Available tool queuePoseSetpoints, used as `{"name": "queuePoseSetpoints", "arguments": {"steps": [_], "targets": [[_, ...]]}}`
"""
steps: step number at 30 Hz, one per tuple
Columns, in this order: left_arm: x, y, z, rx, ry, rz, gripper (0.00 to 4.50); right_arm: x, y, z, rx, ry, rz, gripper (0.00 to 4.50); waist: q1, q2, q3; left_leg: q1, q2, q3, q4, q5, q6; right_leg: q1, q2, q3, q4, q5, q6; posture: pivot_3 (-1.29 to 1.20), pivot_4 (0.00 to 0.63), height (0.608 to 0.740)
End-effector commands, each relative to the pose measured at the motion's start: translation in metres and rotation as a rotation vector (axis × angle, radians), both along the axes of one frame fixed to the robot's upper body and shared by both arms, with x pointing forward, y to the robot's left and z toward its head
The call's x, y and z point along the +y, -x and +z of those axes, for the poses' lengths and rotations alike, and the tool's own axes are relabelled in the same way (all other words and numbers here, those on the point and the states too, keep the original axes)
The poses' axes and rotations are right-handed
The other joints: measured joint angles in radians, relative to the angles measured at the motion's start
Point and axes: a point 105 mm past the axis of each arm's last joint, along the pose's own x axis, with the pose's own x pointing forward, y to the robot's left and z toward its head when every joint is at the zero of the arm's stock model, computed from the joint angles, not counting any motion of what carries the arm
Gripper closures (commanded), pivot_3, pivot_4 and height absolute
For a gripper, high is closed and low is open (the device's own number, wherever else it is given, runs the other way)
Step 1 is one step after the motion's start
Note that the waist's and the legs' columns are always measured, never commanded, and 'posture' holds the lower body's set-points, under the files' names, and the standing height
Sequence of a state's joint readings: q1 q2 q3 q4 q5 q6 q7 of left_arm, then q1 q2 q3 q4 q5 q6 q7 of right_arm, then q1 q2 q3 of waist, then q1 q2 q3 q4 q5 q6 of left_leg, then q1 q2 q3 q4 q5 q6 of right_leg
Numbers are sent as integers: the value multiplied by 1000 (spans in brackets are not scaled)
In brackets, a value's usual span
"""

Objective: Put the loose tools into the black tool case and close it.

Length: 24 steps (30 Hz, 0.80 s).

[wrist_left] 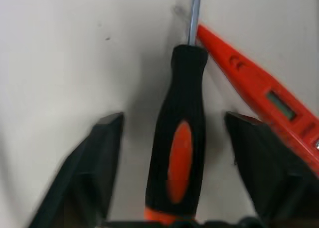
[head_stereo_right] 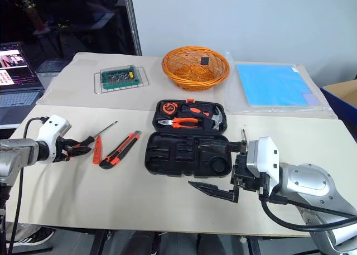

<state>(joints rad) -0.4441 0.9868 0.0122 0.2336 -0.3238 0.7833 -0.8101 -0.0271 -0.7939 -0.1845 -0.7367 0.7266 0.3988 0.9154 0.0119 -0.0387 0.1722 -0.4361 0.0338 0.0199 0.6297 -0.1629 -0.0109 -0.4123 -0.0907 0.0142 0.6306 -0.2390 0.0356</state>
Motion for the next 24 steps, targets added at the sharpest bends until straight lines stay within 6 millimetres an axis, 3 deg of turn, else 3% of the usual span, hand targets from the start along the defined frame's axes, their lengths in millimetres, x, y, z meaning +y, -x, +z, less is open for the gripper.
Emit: {"name": "queuePoseSetpoints", "arguments": {"steps": [1, 3, 5, 7, 10, 12, 14, 20, 24], "targets": [[-12, -3, 29, -111, 73, -109, 3090, -1, 2, 5, -36, -9, -39, 0, 0, 0, 0, 0, 0, 0, 0, 0, 0, 0, 0, 0, 0, 0, 0, 0, 150, 740], [-29, 0, 63, -217, 179, -231, 3665, -5, 2, 6, -32, -29, -78, 0, 0, -2, 1, 0, 0, 0, 1, 0, 0, 0, 0, 0, 1, 0, 0, 0, 150, 740], [-52, 10, 90, -242, 269, -363, 3664, -14, 3, 5, -30, -47, -142, 0, 3, -4, 2, -1, 1, 0, 1, 0, 0, -1, 0, 0, 1, 0, -1, 0, 150, 740], [-89, 20, 97, -186, 236, -564, 3664, -30, 4, 1, -29, -28, -248, 0, 8, -5, 2, -6, 0, -2, 4, 0, 0, -3, 0, -2, 1, 0, 0, 0, 150, 740], [-134, 23, 91, -120, 158, -765, 3664, -50, 8, -2, -23, -5, -374, 0, 18, -5, 2, -9, -2, -1, 6, 0, 0, -3, -1, -1, 0, 1, 2, 0, 150, 740], [-177, 9, 84, -120, 112, -863, 3664, -70, 15, -5, -13, 33, -477, 0, 32, 0, 0, -7, -2, 0, 9, -1, 2, 1, -1, 0, 0, 2, 5, 0, 150, 740], [-202, -3, 81, -125, 81, -895, 3664, -79, 20, -6, -5, 61, -525, 0, 33, 0, 0, -4, -2, -1, 14, -1, 3, 8, 1, -1, 0, -3, 12, 0, 150, 740], [-238, -38, 39, -85, -149, -967, 3664, -89, 24, 5, -59, 41, -611, 0, -11, 0, 0, -2, 0, 1, 15, 0, 4, 8, 3, 4, 1, -2, 6, 0, 150, 740], [-243, -55, 27, -96, -275, -993, 3664, -85, 26, 8, -83, 40, -630, 0, -7, 0, 0, -3, 0, 0, 15, 0, 5, 7, 3, 4, 1, -2, 9, 0, 150, 740]]}}
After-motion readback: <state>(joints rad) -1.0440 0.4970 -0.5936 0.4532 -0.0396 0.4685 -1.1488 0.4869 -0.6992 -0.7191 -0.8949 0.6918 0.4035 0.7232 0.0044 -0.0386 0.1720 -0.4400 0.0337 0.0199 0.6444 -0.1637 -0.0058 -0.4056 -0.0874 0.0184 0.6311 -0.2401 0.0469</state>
